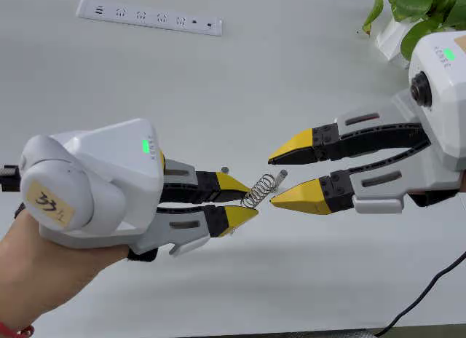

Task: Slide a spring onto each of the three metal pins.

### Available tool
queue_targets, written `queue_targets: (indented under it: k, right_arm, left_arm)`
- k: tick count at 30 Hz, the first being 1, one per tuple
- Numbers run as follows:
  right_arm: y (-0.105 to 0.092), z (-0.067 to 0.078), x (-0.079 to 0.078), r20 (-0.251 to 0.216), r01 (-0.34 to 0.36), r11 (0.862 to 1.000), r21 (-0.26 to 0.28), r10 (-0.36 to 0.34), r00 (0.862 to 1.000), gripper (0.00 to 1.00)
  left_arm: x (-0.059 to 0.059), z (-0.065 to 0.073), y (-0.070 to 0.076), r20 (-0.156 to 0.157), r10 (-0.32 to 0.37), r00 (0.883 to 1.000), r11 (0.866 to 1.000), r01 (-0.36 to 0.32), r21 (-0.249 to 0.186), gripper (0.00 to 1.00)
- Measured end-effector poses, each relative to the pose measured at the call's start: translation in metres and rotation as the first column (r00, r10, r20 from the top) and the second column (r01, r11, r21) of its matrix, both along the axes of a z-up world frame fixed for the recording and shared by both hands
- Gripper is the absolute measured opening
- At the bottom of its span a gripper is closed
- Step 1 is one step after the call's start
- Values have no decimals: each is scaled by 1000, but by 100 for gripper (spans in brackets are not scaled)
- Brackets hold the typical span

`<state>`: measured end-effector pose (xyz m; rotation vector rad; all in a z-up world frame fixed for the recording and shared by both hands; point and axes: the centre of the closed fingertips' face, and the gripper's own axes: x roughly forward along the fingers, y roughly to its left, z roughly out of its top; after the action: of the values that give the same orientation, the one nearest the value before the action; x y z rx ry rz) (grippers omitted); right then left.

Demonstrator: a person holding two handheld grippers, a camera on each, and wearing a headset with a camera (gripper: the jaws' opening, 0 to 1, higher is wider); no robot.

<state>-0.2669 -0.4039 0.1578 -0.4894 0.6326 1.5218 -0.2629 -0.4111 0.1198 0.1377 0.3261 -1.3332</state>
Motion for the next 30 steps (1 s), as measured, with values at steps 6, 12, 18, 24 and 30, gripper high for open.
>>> queue_targets:
  k: [6, 12, 18, 24, 30]
  right_arm:
    - [5, -9, -3, 27, -133, 984, -121, 137, 990, 23]
    - [8, -18, -7, 35, -253, 939, -232, 268, 963, 21]
    - [6, -25, -6, 22, -316, 894, -318, 340, 940, 15]
    - [2, -31, -5, 15, -346, 857, -382, 380, 925, 13]
    - [-3, -35, -6, 1, -369, 831, -416, 406, 914, 11]
  left_arm:
    - [-1, -2, -2, -1, -3, 1000, 1000, 3, 7, 7]
    - [-2, -3, -5, -6, -7, 1000, 1000, 7, 7, 7]
    - [-2, -4, -7, -8, -12, 1000, 1000, 13, 10, 7]
    - [-2, -6, -10, -18, -20, 1000, 1000, 20, 12, 7]
    - [-2, -9, -10, -24, -22, 999, 1000, 23, 20, 7]
